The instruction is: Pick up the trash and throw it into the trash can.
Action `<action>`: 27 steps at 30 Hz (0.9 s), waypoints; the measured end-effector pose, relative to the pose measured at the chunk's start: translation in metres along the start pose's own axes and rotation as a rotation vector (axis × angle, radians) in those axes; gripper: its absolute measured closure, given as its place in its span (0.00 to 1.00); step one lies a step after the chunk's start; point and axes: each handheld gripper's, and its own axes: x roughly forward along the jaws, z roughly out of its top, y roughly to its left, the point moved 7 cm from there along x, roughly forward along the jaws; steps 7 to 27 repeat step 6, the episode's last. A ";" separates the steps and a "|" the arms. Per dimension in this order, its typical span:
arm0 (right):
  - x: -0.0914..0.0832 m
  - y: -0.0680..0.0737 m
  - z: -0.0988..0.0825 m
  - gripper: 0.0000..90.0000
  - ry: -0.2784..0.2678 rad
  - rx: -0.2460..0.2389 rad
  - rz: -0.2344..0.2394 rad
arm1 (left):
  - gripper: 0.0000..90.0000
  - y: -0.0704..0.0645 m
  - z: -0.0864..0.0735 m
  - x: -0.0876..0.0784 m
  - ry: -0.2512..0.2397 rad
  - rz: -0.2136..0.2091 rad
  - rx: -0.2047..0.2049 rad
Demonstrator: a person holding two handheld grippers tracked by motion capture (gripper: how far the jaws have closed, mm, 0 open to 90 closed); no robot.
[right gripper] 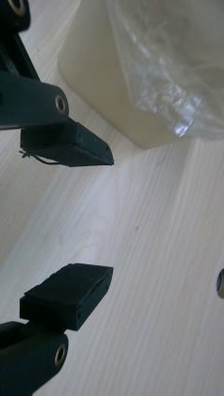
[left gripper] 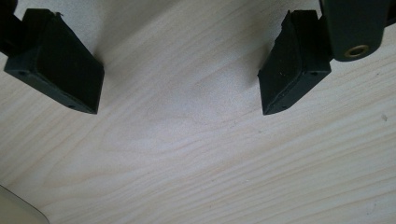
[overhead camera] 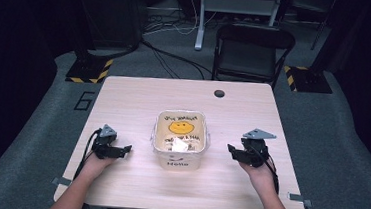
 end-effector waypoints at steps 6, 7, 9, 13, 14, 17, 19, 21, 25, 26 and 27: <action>0.008 -0.014 -0.025 0.35 0.037 0.025 -0.022 | 0.16 0.000 0.000 0.000 -0.001 0.001 -0.001; 0.008 -0.014 -0.025 0.35 0.037 0.025 -0.022 | 0.16 0.000 0.000 0.000 -0.001 0.001 -0.001; 0.008 -0.014 -0.025 0.35 0.037 0.025 -0.022 | 0.16 0.000 0.000 0.000 -0.001 0.001 -0.001; 0.008 -0.014 -0.025 0.35 0.037 0.025 -0.022 | 0.16 0.000 0.000 0.000 -0.001 0.001 -0.001; 0.008 -0.014 -0.025 0.35 0.037 0.025 -0.022 | 0.16 0.000 0.000 0.000 -0.001 0.001 -0.001; 0.008 -0.014 -0.025 0.35 0.037 0.025 -0.022 | 0.16 0.000 0.000 0.000 -0.001 0.001 -0.001; 0.008 -0.014 -0.025 0.35 0.037 0.025 -0.022 | 0.16 0.000 0.000 0.000 -0.001 0.001 -0.001; 0.008 -0.014 -0.025 0.35 0.037 0.025 -0.022 | 0.16 0.000 0.000 0.000 -0.001 0.001 -0.001; 0.008 -0.014 -0.025 0.35 0.037 0.025 -0.022 | 0.16 0.000 0.000 0.000 -0.001 0.001 -0.001; 0.008 -0.014 -0.025 0.35 0.037 0.025 -0.022 | 0.16 0.000 0.000 0.000 -0.001 0.001 -0.001; 0.008 -0.014 -0.025 0.35 0.037 0.025 -0.022 | 0.16 0.000 0.000 0.000 -0.001 0.001 -0.001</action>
